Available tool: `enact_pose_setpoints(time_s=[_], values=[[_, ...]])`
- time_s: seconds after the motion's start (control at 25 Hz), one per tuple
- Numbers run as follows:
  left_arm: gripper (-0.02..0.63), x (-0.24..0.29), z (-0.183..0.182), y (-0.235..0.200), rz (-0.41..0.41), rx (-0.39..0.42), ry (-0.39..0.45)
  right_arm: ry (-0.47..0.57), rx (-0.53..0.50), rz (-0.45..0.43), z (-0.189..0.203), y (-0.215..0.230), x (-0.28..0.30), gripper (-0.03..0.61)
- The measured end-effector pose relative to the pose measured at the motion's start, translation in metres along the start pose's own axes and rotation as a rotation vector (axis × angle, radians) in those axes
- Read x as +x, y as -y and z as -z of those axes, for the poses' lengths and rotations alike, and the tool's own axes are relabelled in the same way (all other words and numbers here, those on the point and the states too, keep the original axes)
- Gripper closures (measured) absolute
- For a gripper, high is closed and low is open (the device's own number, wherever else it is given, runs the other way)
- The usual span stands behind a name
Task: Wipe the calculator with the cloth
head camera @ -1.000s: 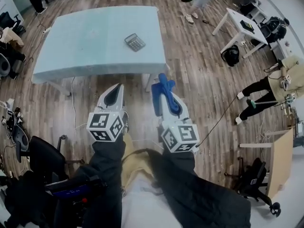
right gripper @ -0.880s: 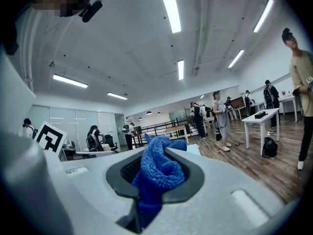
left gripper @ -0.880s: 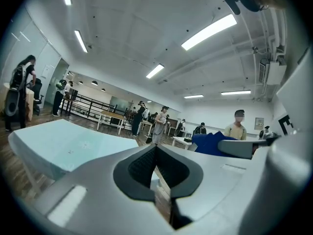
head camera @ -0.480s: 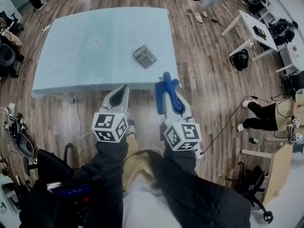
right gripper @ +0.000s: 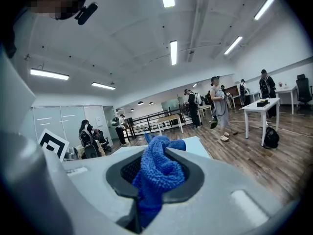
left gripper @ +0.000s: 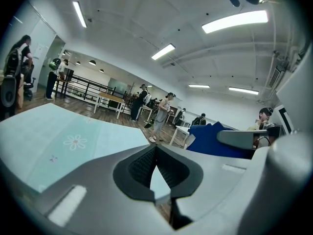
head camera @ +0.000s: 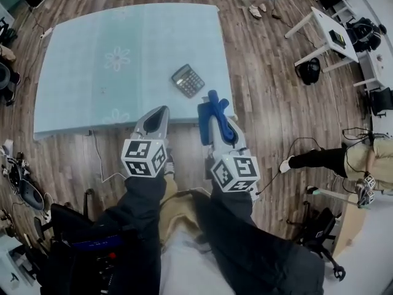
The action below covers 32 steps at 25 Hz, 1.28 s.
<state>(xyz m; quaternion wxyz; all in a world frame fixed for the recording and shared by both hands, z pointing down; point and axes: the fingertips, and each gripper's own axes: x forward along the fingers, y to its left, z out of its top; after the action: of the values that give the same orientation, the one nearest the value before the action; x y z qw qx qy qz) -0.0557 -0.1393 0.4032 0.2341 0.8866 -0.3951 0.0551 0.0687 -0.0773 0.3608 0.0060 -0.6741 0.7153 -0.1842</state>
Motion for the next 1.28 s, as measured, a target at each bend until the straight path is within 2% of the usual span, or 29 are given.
enact_pose_setpoints(time_s=[0.36,0.64,0.88,1.28], values=[[0.612,0.033,0.015,-0.015,-0.021,-0.034,-0.052,-0.064,0.019,-0.008,0.011,0.01,0.027,0.52],[0.612,0.049,0.03,-0.012,-0.097,-0.004,-0.08,-0.117,0.041,-0.093,0.024,0.027,0.044,0.52],[0.612,0.059,0.038,-0.023,-0.156,-0.032,-0.089,-0.158,0.016,-0.166,0.029,0.028,0.067,0.52],[0.612,0.077,0.083,-0.044,-0.2,-0.081,-0.19,-0.246,0.013,-0.178,0.067,0.049,0.097,0.52]])
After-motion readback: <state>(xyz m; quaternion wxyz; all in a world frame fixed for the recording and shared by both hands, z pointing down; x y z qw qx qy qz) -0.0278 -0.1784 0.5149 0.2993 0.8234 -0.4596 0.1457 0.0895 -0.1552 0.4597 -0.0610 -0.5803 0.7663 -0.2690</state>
